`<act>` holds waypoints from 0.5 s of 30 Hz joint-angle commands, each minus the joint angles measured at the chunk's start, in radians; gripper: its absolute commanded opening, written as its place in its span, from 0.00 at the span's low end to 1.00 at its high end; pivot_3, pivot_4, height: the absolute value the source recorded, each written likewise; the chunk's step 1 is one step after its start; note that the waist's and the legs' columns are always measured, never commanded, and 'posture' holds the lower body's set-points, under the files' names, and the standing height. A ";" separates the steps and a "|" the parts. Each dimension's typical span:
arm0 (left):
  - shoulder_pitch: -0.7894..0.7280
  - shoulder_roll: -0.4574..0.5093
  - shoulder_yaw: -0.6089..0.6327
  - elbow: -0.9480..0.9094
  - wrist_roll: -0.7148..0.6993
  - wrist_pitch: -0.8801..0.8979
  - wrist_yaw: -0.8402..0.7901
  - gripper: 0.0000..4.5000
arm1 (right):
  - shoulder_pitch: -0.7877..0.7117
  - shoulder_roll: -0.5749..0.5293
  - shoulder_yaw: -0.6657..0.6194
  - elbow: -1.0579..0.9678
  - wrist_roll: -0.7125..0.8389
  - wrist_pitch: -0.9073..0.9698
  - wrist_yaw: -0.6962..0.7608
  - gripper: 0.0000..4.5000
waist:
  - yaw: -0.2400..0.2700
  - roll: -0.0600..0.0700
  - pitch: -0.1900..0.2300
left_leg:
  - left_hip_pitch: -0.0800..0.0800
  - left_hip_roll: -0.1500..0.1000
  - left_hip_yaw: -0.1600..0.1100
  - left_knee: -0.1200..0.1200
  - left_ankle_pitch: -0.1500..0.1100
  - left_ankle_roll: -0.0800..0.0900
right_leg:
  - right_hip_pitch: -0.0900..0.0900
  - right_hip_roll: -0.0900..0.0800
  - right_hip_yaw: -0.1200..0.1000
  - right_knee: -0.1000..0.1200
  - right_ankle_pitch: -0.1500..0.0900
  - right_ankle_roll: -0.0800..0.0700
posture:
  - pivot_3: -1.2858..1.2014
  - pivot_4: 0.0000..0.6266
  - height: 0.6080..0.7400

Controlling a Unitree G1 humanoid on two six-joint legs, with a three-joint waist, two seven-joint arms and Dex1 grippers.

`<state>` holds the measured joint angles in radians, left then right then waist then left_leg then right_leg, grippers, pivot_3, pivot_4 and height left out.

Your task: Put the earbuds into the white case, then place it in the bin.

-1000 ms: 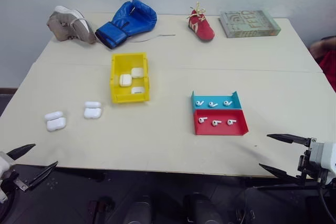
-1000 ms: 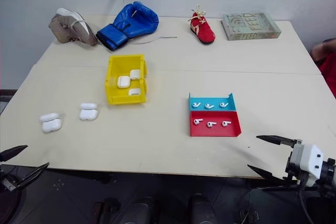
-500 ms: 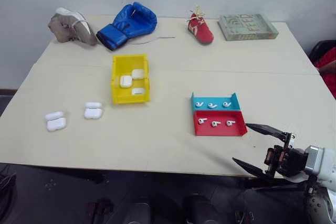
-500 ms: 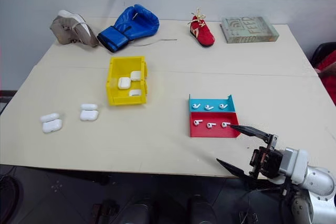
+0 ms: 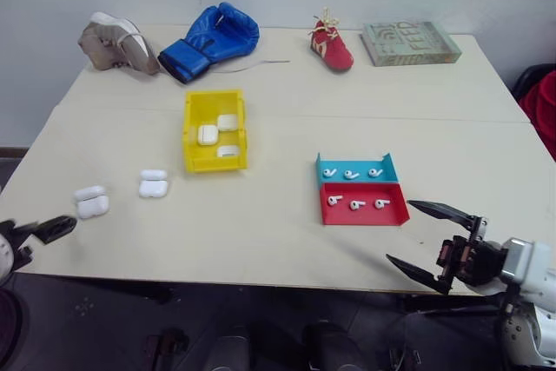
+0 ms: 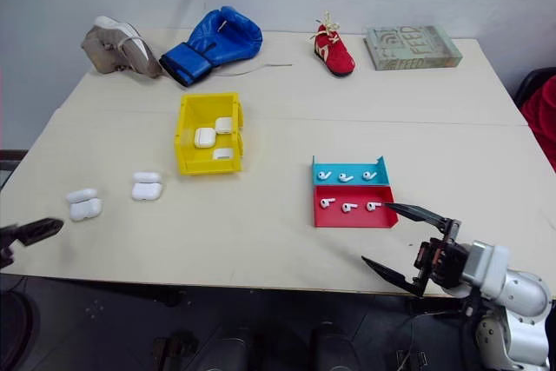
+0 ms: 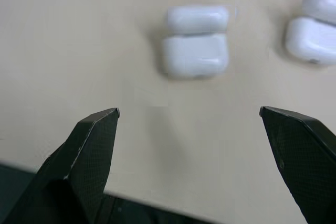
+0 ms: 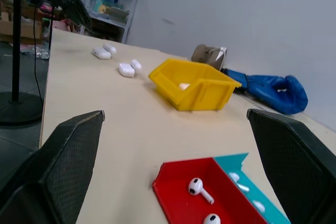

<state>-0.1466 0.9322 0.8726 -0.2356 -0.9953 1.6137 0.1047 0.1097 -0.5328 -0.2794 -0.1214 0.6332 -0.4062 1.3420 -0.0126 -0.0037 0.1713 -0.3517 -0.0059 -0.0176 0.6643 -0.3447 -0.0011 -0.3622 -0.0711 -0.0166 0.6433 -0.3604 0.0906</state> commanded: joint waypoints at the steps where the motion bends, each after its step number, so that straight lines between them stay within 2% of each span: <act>1: -0.041 0.071 -0.127 0.097 -0.010 0.001 0.083 1.00 | -0.012 0.011 0.018 -0.003 -0.016 -0.017 -0.015 1.00 | -0.008 0.001 0.000 | 0.000 0.000 0.000 0.000 0.000 0.000 | -0.001 0.000 0.000 0.001 0.000 0.000 | 0.52 0.24 1.00; 8: -0.236 -0.037 -0.202 0.139 0.139 0.001 0.168 1.00 | 0.000 0.008 0.031 -0.026 -0.025 -0.023 -0.042 1.00 | -0.011 0.000 0.000 | -0.003 -0.001 0.000 0.001 0.001 -0.001 | -0.005 0.000 0.000 0.004 0.000 0.000 | 0.52 0.24 1.00; 10: -0.289 -0.095 -0.217 0.159 0.192 0.001 0.183 1.00 | 0.014 0.005 0.027 -0.036 -0.020 -0.025 -0.041 1.00 | -0.010 0.000 0.000 | -0.003 -0.001 0.001 0.001 0.001 -0.001 | -0.006 0.000 0.000 0.005 0.000 0.000 | 0.52 0.24 1.00; 15: -0.327 -0.174 -0.214 0.164 0.302 0.001 0.201 1.00 | 0.036 0.000 0.016 -0.047 -0.010 -0.035 -0.041 1.00 | -0.012 -0.001 0.000 | -0.003 -0.001 0.001 0.001 0.001 -0.002 | -0.007 0.000 0.001 0.009 0.000 0.000 | 0.52 0.24 1.00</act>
<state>-0.4654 0.7595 0.6350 -0.0643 -0.7353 1.6138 0.2964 0.1383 -0.5233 -0.2417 -0.1351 0.6016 -0.4168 1.3021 -0.0250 -0.0042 0.1711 -0.3551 -0.0068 -0.0164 0.6657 -0.3433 -0.0038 -0.3701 -0.0709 -0.0158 0.6535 -0.3603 0.0908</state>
